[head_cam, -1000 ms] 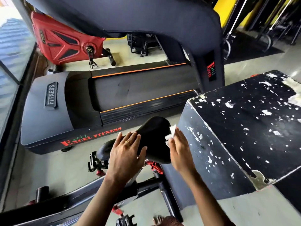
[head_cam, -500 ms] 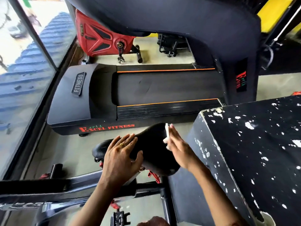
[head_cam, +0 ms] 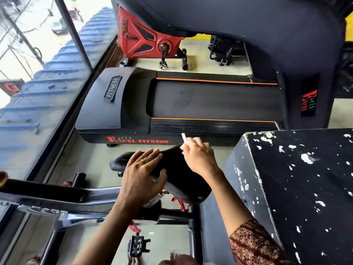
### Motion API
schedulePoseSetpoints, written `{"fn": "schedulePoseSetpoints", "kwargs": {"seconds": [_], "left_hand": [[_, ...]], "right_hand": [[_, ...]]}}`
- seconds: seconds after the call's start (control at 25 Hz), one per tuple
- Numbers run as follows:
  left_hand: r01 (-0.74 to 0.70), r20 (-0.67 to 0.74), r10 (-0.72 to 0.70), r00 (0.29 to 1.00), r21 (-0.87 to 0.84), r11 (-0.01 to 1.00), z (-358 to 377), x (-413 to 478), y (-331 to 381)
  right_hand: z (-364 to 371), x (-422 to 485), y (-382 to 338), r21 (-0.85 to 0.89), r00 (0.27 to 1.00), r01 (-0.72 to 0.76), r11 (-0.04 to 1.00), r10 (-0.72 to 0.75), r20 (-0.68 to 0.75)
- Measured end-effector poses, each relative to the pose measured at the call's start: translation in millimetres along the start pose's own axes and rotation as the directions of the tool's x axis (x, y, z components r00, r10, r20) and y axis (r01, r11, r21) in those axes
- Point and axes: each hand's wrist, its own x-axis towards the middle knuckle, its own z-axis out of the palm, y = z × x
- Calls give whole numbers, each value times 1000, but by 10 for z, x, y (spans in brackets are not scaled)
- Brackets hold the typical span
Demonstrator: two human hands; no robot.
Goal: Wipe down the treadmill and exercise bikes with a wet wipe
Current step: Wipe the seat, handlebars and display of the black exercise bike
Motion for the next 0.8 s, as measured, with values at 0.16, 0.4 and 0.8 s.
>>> {"fn": "schedulePoseSetpoints", "kwargs": {"seconds": [0.16,0.4,0.8], "left_hand": [[4,-25,-3,1000,19,1000,16,-22,36],[0,-52,1,999,25,1000,47,-24,42],[-29,-77,27,997,-22,999,9,-43,46]], "right_hand": [[-6,-375,17,70,990,-128,989,132,-47],[-9,-830,53,155,986,-146,977,157,-56],[-454,-1269,-263,127,996,53,990,-43,-77]]}}
